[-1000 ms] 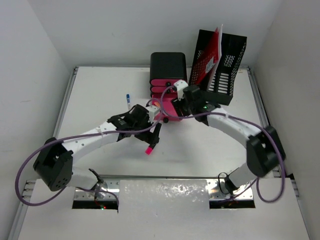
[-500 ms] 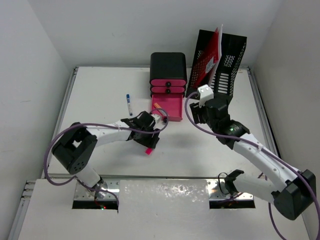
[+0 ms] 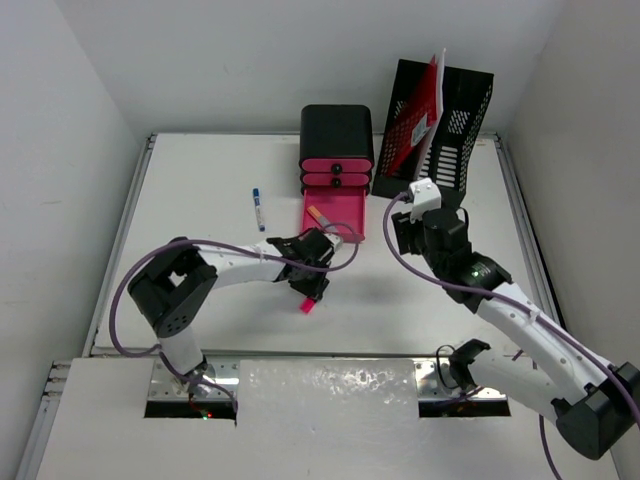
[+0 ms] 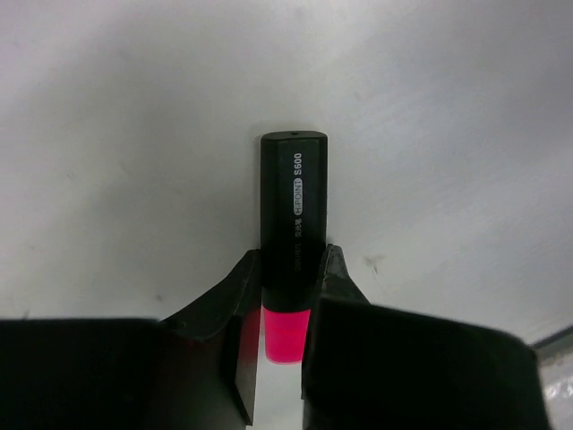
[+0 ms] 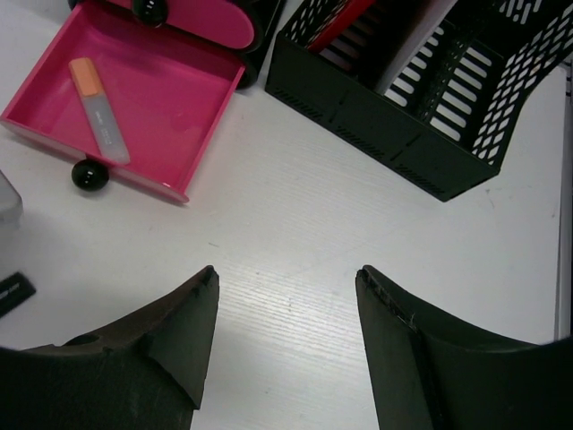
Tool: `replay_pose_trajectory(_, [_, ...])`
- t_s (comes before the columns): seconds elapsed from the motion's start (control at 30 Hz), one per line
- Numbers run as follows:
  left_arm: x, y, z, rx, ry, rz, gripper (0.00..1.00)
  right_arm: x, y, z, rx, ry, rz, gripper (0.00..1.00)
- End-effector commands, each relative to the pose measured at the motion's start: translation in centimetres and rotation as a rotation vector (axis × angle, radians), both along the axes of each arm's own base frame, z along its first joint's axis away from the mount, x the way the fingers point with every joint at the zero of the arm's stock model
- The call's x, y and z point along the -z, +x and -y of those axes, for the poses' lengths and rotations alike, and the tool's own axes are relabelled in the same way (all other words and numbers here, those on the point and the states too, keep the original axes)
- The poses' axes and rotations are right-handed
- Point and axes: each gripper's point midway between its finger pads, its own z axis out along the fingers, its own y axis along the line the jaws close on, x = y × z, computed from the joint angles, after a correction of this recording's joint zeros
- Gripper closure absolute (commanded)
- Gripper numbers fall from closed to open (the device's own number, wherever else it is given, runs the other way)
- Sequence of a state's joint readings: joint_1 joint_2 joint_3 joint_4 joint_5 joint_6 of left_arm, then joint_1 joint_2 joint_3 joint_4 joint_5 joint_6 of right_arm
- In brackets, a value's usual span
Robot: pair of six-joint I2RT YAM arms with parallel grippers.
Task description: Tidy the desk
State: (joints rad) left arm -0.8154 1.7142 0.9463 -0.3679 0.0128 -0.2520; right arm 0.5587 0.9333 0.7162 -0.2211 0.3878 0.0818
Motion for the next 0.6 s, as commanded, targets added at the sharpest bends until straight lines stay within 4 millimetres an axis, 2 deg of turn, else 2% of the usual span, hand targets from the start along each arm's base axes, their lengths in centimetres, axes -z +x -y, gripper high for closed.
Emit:
replay_pose_trajectory(0.0, [-1.7,-2.2,1.1,0.098,0.050,-0.032,1.00,-1.4,0.0,0.8,0.035,0.002,0.049,0.40])
replay_pose_trajectory(0.03, [-2.9,-2.6,0.8,0.112,0.072,-0.041,1.00,-1.5,0.0,1.0,0.039,-0.002,0.054,0.40])
replay_pose_trajectory(0.07, [-5.6,-1.0,2.2,0.111,0.043,0.022,1.00,-1.6,0.0,1.0,0.041,-0.005,0.056,0.40])
replay_pose_trajectory(0.13, [-8.7,0.6,2.7,0.082,0.030,0.098,1.00,-1.5,0.0,1.1,0.044,-0.008,0.057,0.40])
replay_pose_trajectory(0.17, [-11.4,2.4,4.1,0.073,-0.007,0.171,1.00,-1.5,0.0,1.1,0.045,-0.009,0.060,0.40])
replay_pose_trajectory(0.2, [-12.7,3.4,4.8,0.069,-0.025,0.206,1.00,-1.5,0.1,1.1,0.047,-0.008,0.062,0.40])
replay_pose_trajectory(0.23, [-15.1,4.8,6.2,0.064,-0.069,0.263,1.00,-1.2,0.1,1.1,0.046,-0.009,0.058,0.40])
replay_pose_trajectory(0.27, [-15.9,5.9,6.6,0.063,-0.065,0.304,1.00,-1.0,0.1,1.1,0.047,-0.011,0.055,0.40])
replay_pose_trajectory(0.3, [-15.2,6.9,7.2,0.060,-0.038,0.310,1.00,-0.9,0.2,1.0,0.046,-0.011,0.054,0.40])
replay_pose_trajectory(0.33, [-16.8,8.3,8.4,0.056,-0.056,0.353,1.00,-0.9,0.1,1.0,0.045,-0.009,0.053,0.40])
replay_pose_trajectory(0.37, [-16.7,9.2,8.7,0.069,-0.027,0.377,1.00,-0.8,0.1,0.9,0.038,-0.008,0.050,0.40])
replay_pose_trajectory(0.4, [-14.9,10.1,9.4,0.086,0.013,0.366,1.00,-0.9,0.1,0.9,0.040,-0.007,0.051,0.40])
replay_pose_trajectory(0.43, [-15.8,11.2,10.5,0.097,0.005,0.394,1.00,-0.7,0.1,0.9,0.040,-0.008,0.048,0.40])
replay_pose_trajectory(0.47, [-15.3,11.8,10.9,0.137,0.033,0.407,1.00,-0.9,0.0,0.9,0.037,-0.004,0.052,0.41])
replay_pose_trajectory(0.5, [-13.5,12.4,11.5,0.158,0.061,0.394,1.00,-1.0,0.0,0.9,0.037,0.000,0.059,0.41])
replay_pose_trajectory(0.53, [-14.3,13.7,12.1,0.180,0.069,0.436,1.00,-0.6,-0.1,1.0,0.039,-0.003,0.055,0.41])
replay_pose_trajectory(0.57, [-14.0,14.3,12.3,0.187,0.080,0.442,1.00,-0.8,-0.2,1.2,0.042,0.000,0.064,0.41])
